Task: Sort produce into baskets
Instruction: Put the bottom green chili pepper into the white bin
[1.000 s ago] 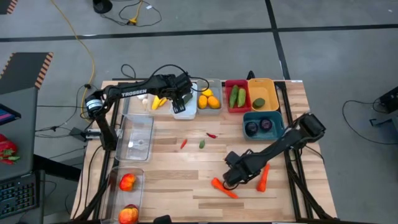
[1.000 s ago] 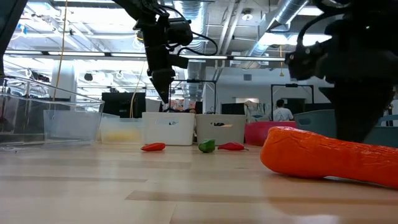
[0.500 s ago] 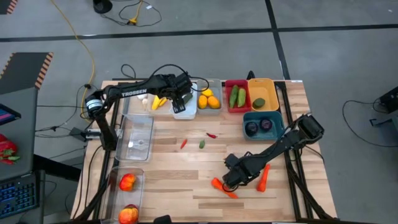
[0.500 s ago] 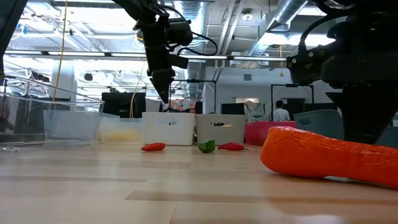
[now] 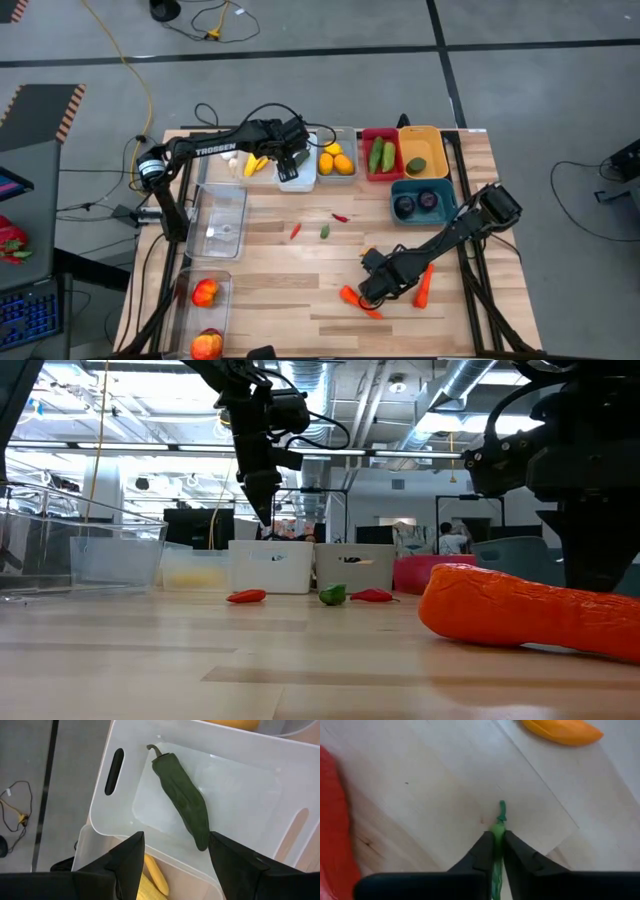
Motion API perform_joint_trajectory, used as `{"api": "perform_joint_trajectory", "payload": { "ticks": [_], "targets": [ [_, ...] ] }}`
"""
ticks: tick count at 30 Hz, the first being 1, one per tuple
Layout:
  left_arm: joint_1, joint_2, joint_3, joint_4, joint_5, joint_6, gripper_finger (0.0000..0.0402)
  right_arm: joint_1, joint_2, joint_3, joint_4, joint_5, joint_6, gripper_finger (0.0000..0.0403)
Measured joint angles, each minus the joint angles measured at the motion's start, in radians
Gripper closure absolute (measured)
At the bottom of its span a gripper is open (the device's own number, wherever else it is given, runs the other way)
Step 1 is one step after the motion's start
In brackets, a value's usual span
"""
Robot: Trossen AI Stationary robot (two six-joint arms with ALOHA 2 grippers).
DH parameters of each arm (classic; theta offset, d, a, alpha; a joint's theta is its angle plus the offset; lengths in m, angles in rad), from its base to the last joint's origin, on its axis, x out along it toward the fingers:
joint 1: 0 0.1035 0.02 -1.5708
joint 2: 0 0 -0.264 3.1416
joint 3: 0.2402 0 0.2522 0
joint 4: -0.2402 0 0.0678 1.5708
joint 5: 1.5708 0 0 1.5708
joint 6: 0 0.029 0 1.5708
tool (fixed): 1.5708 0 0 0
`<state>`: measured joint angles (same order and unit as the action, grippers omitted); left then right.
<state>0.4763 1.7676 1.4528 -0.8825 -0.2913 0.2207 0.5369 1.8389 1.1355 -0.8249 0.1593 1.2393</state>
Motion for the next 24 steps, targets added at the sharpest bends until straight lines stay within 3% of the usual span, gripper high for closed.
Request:
{"api": "perform_joint_trajectory", "payload": {
  "ticks": [8,13,24],
  "targets": [
    [0.000,0.000,0.000,-0.001,0.000,0.012,0.0194,-0.013,-0.008,0.001,0.003,-0.003,-0.028,0.0359],
    [-0.004,-0.001,0.029,-0.036,-0.001,0.055,0.0194,-0.070,-0.008,0.052,-0.003,-0.004,-0.188,0.0356],
    [-0.035,-0.006,0.366,-0.415,-0.003,0.054,0.0194,-0.292,-0.009,0.237,0.040,0.216,-0.683,0.0355]
  ]
}}
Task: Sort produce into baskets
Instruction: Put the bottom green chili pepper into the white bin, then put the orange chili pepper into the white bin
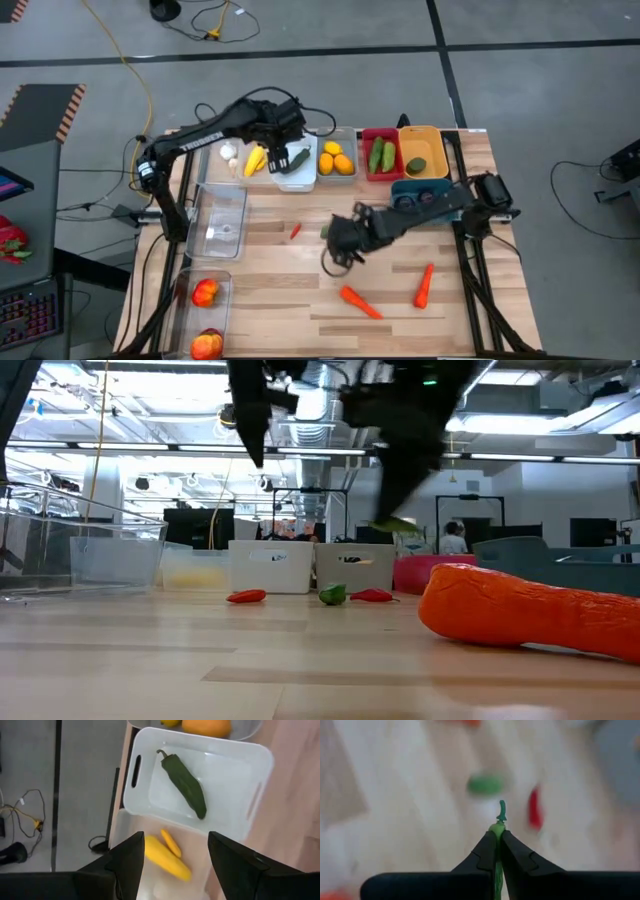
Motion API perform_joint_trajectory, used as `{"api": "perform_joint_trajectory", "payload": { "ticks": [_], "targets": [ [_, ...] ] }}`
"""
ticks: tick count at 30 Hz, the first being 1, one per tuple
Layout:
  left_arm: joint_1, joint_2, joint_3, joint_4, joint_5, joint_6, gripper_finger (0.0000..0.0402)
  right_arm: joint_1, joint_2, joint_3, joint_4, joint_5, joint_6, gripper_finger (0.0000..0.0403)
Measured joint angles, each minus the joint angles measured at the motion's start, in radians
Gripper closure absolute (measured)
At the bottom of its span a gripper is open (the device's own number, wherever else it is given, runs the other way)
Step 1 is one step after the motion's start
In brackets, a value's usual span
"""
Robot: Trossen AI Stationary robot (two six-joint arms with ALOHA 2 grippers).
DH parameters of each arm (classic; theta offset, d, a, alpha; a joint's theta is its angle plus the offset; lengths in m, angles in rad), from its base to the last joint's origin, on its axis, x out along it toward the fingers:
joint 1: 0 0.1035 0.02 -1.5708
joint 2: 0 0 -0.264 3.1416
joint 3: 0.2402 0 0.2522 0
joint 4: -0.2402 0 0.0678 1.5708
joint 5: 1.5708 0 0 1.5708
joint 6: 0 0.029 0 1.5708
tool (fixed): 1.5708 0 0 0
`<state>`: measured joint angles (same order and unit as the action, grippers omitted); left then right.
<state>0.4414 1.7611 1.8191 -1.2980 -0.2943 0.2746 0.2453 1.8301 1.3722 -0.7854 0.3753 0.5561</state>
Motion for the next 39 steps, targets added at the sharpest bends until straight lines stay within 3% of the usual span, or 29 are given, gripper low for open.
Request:
{"api": "perform_joint_trajectory", "payload": {
  "ticks": [6,11,18,24,27,39],
  "targets": [
    [-0.028,-0.003,0.193,-0.199,0.002,-0.085,0.0194,-0.137,0.000,0.035,0.238,0.023,-0.299,0.0355],
    [-0.067,-0.051,0.234,-0.271,0.015,-0.213,0.0194,-0.243,0.005,0.035,0.456,0.019,-0.464,0.0355],
    [-0.157,-0.142,0.175,-0.272,0.097,-0.353,0.0194,-0.375,0.006,0.035,0.596,-0.005,-0.485,0.0355],
    [-0.271,-0.172,0.111,-0.260,0.099,-0.448,0.0194,-0.470,0.007,0.035,0.617,-0.223,-0.444,0.0346],
    [-0.328,-0.173,0.072,-0.236,0.092,-0.471,0.0194,-0.502,0.007,0.035,0.635,-0.246,-0.445,0.0335],
    [-0.486,-0.173,-0.222,0.137,0.071,-0.507,0.0194,-0.548,0.007,0.035,0.701,-0.247,-0.460,0.0225]
  ]
}}
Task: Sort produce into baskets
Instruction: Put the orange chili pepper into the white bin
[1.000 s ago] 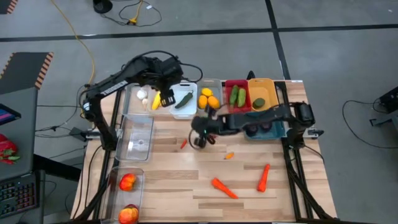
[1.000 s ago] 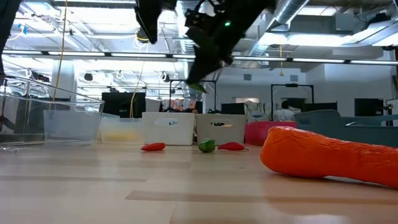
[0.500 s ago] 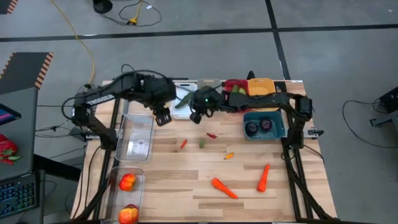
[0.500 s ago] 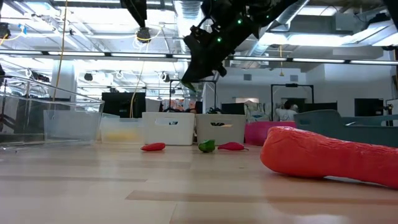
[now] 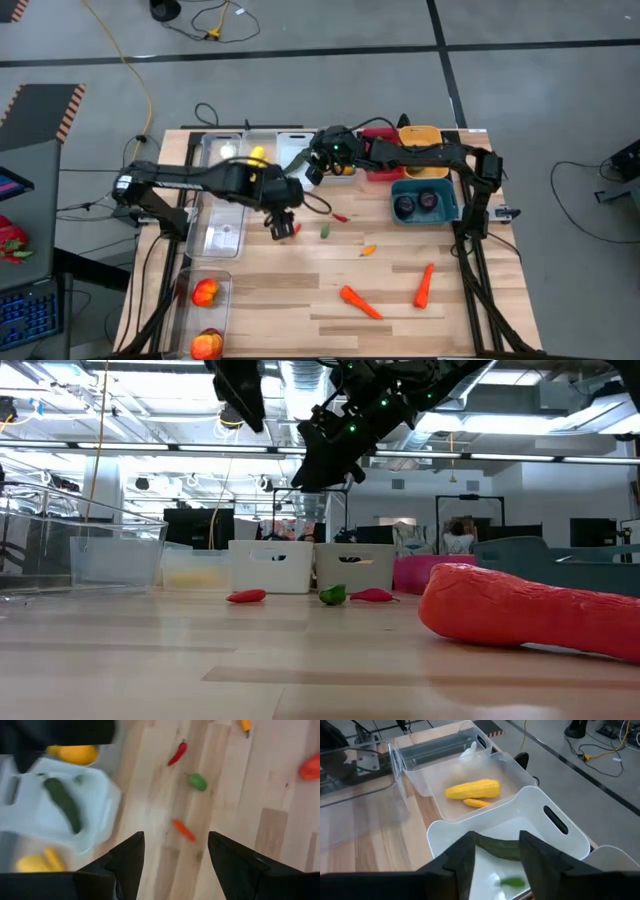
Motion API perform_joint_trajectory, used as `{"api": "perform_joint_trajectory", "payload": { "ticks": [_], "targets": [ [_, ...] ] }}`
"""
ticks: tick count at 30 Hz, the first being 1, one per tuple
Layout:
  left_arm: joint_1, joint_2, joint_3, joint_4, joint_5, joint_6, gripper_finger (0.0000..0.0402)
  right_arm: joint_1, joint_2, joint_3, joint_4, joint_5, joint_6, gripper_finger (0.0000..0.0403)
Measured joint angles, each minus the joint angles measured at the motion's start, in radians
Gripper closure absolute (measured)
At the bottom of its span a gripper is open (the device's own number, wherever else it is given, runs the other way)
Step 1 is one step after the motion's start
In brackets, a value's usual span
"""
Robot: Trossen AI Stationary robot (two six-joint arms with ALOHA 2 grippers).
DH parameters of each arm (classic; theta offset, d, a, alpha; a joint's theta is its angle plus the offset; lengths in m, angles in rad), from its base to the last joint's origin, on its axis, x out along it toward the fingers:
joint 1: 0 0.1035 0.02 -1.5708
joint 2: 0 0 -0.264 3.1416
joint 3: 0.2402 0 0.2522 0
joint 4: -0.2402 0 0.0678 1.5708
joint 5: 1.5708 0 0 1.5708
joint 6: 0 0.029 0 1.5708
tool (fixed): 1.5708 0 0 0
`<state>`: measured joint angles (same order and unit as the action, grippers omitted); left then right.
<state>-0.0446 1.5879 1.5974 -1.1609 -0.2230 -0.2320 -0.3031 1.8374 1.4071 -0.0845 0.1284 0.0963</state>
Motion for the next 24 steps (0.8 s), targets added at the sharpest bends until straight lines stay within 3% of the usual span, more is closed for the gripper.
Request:
{"api": "perform_joint_trajectory", "payload": {
  "ticks": [5,11,16,24],
  "targets": [
    [-0.030,0.000,-0.174,0.208,-0.001,-0.060,0.0194,-0.015,-0.052,-0.002,-0.077,0.000,-0.016,0.0206],
    [-0.044,0.000,-0.368,0.380,-0.012,-0.174,0.0194,-0.037,-0.212,-0.001,-0.216,0.001,-0.098,0.0218],
    [-0.043,0.000,-0.486,0.496,-0.055,-0.258,0.0194,-0.030,-0.354,-0.001,-0.290,0.001,-0.093,0.0229],
    [-0.043,0.000,-0.621,0.706,-0.054,-0.263,0.0194,0.032,-0.522,0.000,-0.377,0.001,-0.072,0.0231]
  ]
}}
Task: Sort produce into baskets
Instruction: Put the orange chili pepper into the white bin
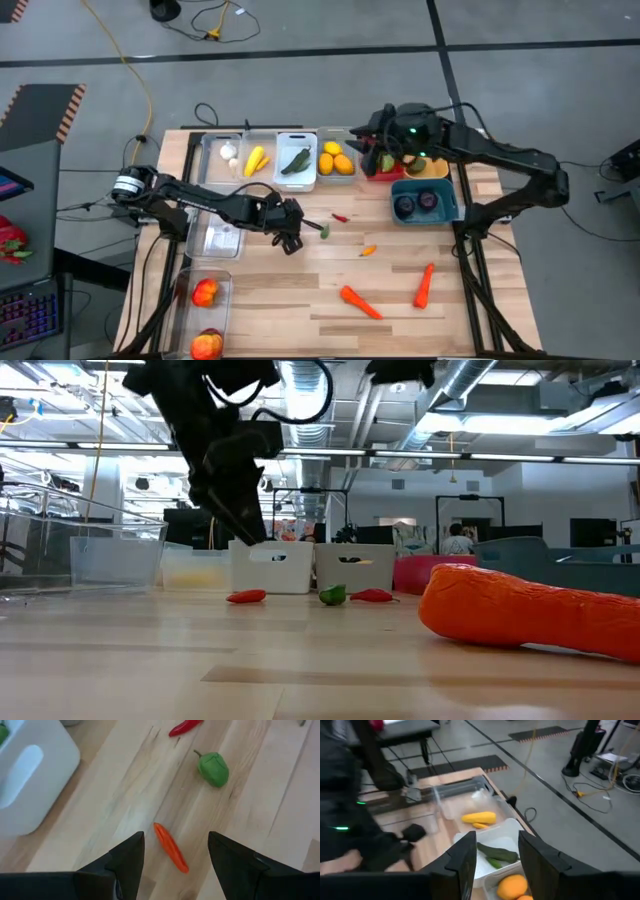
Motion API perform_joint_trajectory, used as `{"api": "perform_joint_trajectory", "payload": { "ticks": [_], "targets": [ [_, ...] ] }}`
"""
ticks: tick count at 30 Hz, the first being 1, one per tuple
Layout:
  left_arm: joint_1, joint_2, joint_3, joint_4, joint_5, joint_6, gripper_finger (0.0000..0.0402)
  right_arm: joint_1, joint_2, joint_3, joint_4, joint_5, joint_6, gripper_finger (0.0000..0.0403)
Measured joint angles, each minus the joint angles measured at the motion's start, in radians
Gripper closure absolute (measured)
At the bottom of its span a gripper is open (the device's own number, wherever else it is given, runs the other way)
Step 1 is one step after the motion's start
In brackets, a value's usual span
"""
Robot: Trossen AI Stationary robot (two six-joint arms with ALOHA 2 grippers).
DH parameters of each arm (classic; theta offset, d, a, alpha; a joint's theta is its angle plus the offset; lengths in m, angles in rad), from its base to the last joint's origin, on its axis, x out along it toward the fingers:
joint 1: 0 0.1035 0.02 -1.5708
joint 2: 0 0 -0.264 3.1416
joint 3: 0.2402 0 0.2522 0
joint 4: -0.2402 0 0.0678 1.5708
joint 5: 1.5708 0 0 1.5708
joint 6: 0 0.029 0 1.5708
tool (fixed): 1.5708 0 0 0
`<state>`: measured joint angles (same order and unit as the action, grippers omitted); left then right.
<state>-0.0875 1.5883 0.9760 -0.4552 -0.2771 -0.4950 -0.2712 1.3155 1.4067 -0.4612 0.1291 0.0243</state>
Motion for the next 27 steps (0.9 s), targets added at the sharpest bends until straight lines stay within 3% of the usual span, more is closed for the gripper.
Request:
{"api": "perform_joint_trajectory", "payload": {
  "ticks": [10,17,27],
  "targets": [
    [0.000,0.069,-0.019,0.077,0.007,-0.001,0.0194,0.104,-0.074,0.000,-0.018,0.000,0.011,0.0232],
    [0.002,0.165,-0.009,0.068,-0.005,-0.009,0.0194,0.156,-0.049,0.000,-0.040,0.000,0.009,0.0232],
    [0.009,0.199,-0.008,0.053,-0.031,-0.043,0.0213,0.230,0.004,0.000,-0.051,0.000,0.010,0.0232]
  ]
}}
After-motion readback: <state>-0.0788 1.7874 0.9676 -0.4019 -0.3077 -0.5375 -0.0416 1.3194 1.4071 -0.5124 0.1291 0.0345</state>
